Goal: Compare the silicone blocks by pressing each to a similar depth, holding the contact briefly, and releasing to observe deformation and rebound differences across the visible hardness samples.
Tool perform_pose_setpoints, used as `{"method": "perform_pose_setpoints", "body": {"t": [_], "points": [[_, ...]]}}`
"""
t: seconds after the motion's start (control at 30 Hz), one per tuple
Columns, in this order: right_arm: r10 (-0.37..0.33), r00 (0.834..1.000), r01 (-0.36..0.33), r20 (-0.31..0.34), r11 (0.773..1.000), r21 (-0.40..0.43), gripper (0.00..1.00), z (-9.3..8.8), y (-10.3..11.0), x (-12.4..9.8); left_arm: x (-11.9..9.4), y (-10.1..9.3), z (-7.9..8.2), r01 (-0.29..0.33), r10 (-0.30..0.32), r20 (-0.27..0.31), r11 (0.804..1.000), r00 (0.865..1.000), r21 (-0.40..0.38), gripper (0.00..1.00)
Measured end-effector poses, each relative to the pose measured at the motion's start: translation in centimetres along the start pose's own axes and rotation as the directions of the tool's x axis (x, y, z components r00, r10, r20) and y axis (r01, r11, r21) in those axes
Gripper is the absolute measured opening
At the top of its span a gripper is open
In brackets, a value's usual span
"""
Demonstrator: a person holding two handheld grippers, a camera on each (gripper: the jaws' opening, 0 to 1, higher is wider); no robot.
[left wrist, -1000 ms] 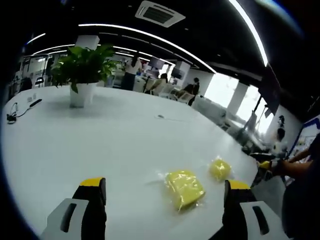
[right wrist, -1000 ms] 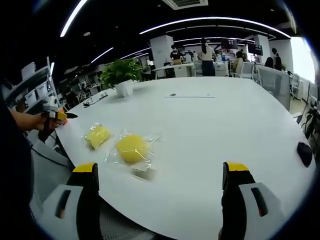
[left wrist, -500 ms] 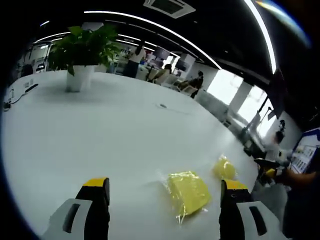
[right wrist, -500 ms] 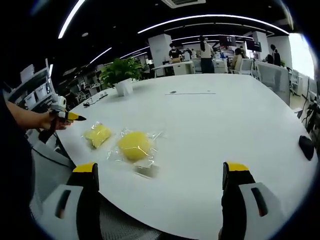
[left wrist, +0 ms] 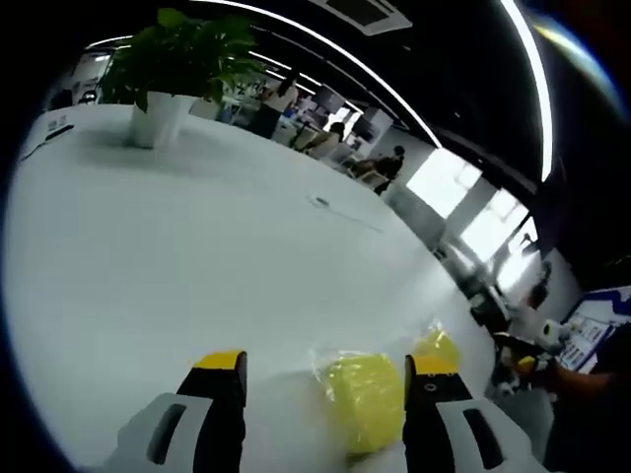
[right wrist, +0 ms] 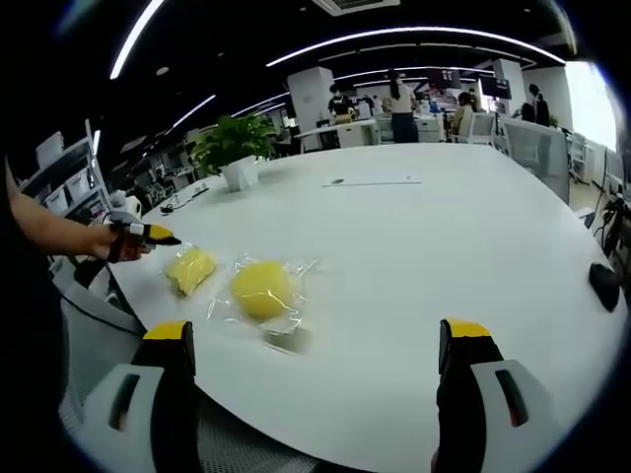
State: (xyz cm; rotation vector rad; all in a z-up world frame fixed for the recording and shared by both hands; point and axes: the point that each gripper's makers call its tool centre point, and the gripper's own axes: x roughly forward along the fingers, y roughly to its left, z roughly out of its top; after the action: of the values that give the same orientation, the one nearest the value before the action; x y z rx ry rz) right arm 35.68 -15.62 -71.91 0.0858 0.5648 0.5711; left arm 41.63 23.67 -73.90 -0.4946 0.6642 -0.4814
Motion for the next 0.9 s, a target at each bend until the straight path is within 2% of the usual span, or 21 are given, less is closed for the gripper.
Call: {"method": "perform_pose_setpoints", "body": {"t": [0.1, 0.23, 0.33, 0.37, 0.43, 0.5, 0.53, 0.57, 0.63, 0.77, 0.83, 0.9], "points": [[-0.002, 1.000, 0.002, -0.002, 1.000, 0.006, 0.96, -0.1, 0.1, -0.1, 0.7, -0.1, -0.2, 0.011, -0.011, -0.006, 1.000, 1.000, -0.015, 0.58], [-0.007, 1.000, 0.007, -0.002, 1.000, 0.011, 0.96, -0.2, 0.0, -0.3, 1.6, 0.1, -1.4, 0.009, -0.012, -0.065, 0.999, 0.998, -0.044, 0.52], [-0.012, 1.000, 0.012, -0.002, 1.000, 0.018, 0.96, -0.3, -0.1, -0.4, 2.0, 0.1, -1.7, 0.012, -0.017, -0.079, 0.998, 0.997, -0.065, 0.45], [-0.013, 1.000, 0.013, -0.003, 1.000, 0.020, 0.96, -0.4, -0.1, -0.5, 2.2, 0.3, -1.8, -0.008, -0.001, -0.084, 0.994, 0.996, -0.107, 0.41], [-0.015, 1.000, 0.015, -0.006, 1.000, 0.023, 0.96, -0.5, -0.1, -0.6, 2.4, 0.4, -1.7, 0.003, -0.012, -0.069, 0.992, 0.998, -0.128, 0.27], [-0.018, 1.000, 0.018, -0.008, 1.000, 0.026, 0.96, -0.6, -0.2, -0.7, 2.6, 0.7, -1.9, -0.003, -0.009, -0.073, 0.988, 0.997, -0.155, 0.19], [-0.019, 1.000, 0.019, -0.008, 0.999, 0.029, 0.96, -0.7, -0.2, -0.8, 2.8, 1.0, -2.1, -0.022, 0.007, -0.081, 0.983, 0.997, -0.183, 0.18], [-0.020, 1.000, 0.020, -0.008, 0.999, 0.030, 0.96, -0.7, -0.3, -0.8, 2.8, 0.9, -2.5, -0.016, -0.004, -0.092, 0.976, 0.996, -0.216, 0.16], [-0.024, 1.000, 0.024, -0.009, 0.999, 0.033, 0.96, -0.7, -0.3, -0.9, 2.8, 0.5, -2.2, 0.010, -0.028, -0.070, 0.969, 0.997, -0.245, 0.14], [-0.025, 1.000, 0.025, -0.009, 0.999, 0.035, 0.96, -0.7, -0.3, -0.9, 2.8, -0.1, -2.2, 0.037, -0.059, -0.071, 0.961, 0.996, -0.274, 0.07], [-0.020, 1.000, 0.021, -0.012, 0.999, 0.036, 0.96, -0.8, -0.2, -0.8, 2.8, -0.3, -2.5, 0.048, -0.070, -0.088, 0.972, 0.994, -0.229, 0.06], [-0.016, 1.000, 0.017, -0.016, 0.999, 0.035, 0.96, -0.9, 0.0, -0.6, 2.8, -0.6, -3.0, 0.054, -0.085, -0.111, 0.965, 0.990, -0.257, 0.02]]}}
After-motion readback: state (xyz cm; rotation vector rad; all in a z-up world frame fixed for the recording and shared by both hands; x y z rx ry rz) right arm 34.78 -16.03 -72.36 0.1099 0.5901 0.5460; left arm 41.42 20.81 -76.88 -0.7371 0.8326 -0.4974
